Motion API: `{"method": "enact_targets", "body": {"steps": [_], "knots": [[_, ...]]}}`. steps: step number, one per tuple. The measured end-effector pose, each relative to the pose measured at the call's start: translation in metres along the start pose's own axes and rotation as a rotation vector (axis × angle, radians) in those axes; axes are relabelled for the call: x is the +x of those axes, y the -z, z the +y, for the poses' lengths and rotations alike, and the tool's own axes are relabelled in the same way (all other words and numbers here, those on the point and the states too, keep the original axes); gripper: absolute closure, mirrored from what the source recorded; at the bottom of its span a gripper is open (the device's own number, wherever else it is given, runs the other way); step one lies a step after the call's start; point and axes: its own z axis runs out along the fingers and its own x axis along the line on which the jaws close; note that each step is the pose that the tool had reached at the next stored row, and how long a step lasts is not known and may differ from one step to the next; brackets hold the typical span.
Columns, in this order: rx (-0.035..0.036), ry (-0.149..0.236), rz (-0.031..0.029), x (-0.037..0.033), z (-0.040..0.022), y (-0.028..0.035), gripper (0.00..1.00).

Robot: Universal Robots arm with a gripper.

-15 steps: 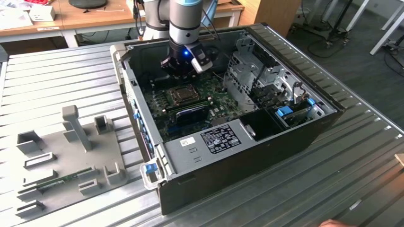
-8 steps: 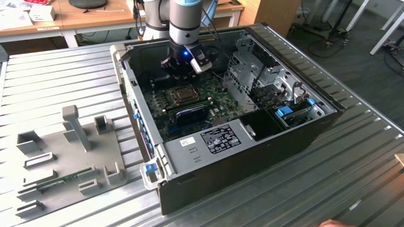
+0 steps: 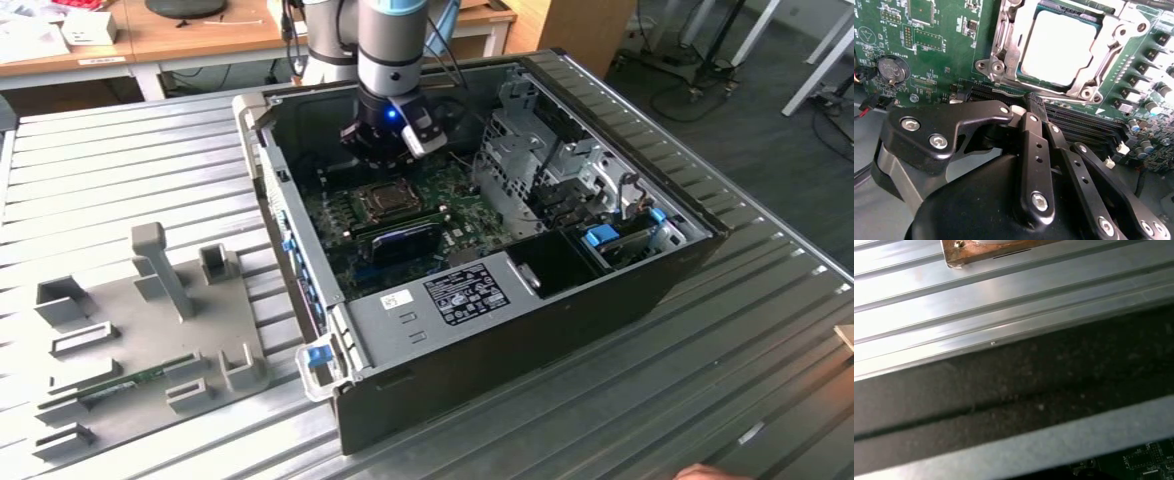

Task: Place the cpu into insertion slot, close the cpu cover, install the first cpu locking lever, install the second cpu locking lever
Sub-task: 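Install the first cpu locking lever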

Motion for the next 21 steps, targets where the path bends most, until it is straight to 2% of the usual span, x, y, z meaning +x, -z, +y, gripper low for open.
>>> {"method": "enact_targets", "body": {"steps": [6,18,21], "knots": [[0.0,-0.015,-0.0024,0.0,-0.0004,-0.0012,0.9],[0.0002,-0.021,-0.0032,-0.0004,-0.0017,-0.0011,0.9],[0.0003,-0.04,-0.0062,-0.0004,-0.0017,-0.0011,0.9]]}}
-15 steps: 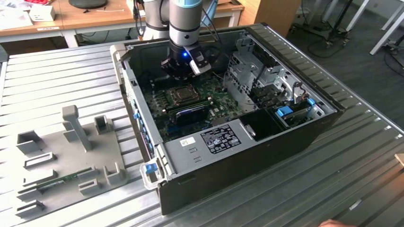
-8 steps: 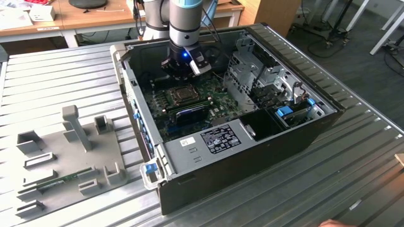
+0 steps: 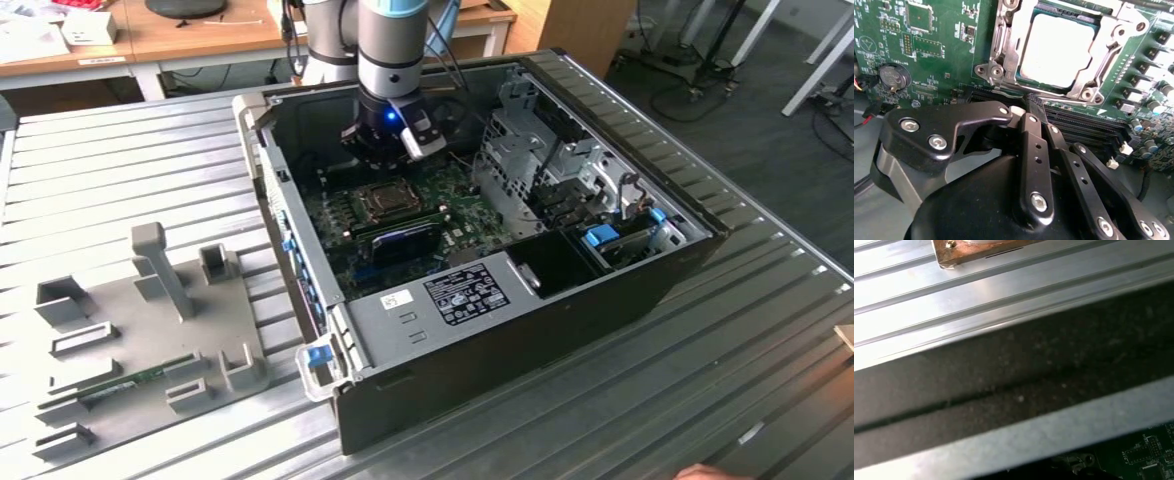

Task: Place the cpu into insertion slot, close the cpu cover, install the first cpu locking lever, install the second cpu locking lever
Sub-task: 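Install the first cpu locking lever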

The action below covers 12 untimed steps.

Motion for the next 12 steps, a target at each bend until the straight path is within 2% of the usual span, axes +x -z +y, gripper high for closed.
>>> {"method": "enact_targets", "body": {"steps": [4,12], "knots": [[0.0003,-0.026,-0.0039,0.0,0.0003,0.0,0.9],[0.0002,-0.03,-0.0046,0.0005,0.0016,-0.0003,0.9]]}}
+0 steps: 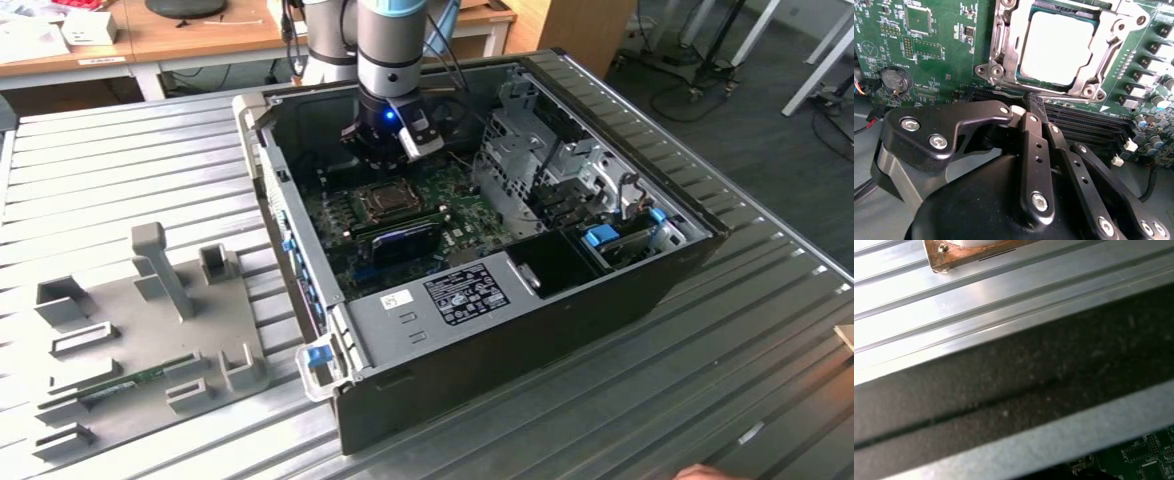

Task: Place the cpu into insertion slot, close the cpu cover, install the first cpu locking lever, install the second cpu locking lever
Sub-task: 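Install the first cpu locking lever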

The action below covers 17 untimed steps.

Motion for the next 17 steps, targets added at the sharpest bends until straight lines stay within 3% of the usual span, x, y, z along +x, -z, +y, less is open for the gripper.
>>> {"method": "enact_targets", "body": {"steps": [4,17], "knots": [[0.0016,0.0,-0.0005,0.0,0.0001,0.0,0.9],[0.0173,0.001,-0.0058,-0.0003,-0.0008,0.0,0.9]]}}
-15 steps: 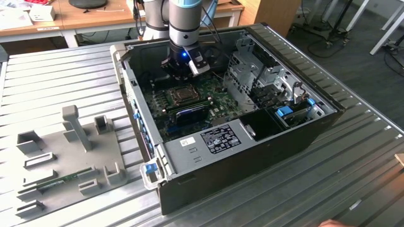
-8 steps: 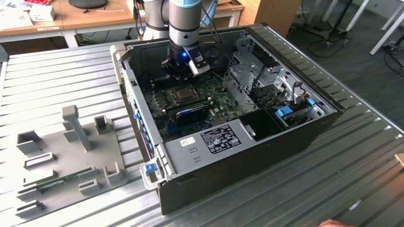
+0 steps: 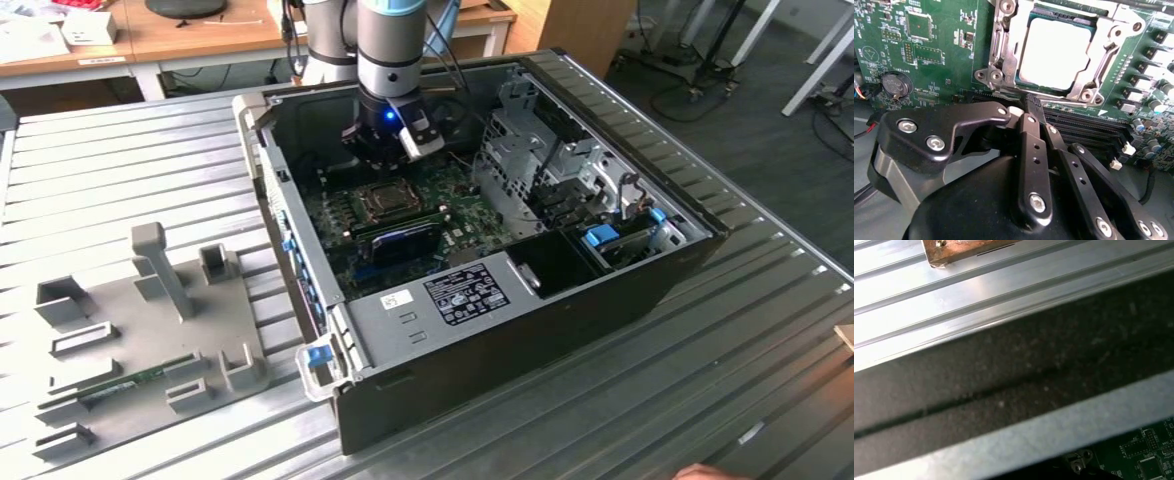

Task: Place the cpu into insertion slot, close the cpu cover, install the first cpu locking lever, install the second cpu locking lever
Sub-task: 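Install the first cpu locking lever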

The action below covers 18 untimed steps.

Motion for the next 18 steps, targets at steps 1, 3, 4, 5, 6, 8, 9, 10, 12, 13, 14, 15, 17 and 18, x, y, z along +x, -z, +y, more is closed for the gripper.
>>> {"method": "enact_targets", "body": {"steps": [1,3,4,5,6,8,9,10,12,13,14,15,17,18], "knots": [[0.0013,0.0,-0.0004,0.0,0.0,-0.0001,0.9],[0.0036,0.0,-0.0012,0.0,0.0,-0.0001,0.9],[0.0047,0.0,-0.0016,0.0001,0.0,-0.0002,0.9],[0.0052,0.0,-0.0017,0.0001,-0.0001,-0.0002,0.9],[0.0053,0.0,-0.0018,0.0001,-0.0001,-0.0002,0.9],[0.0053,0.0,-0.0018,0.0001,-0.0001,-0.0002,0.9],[0.0053,0.0,-0.0018,0.0001,0.0,-0.0002,0.9],[0.0054,0.0,-0.0018,0.0001,0.0,-0.0002,0.9],[0.0054,0.0,-0.0019,0.0003,0.0006,0.0,0.9],[0.0053,0.0,-0.0019,0.0005,0.0013,0.0003,0.9],[0.0054,0.0,-0.0019,0.0007,0.002,0.0006,0.9],[0.0054,0.0,-0.0019,0.001,0.0027,0.0008,0.9],[0.0055,0.0,-0.0018,0.0015,0.0043,0.0009,0.9],[0.0055,0.0,-0.0019,0.0017,0.0049,0.0008,0.9]]}}
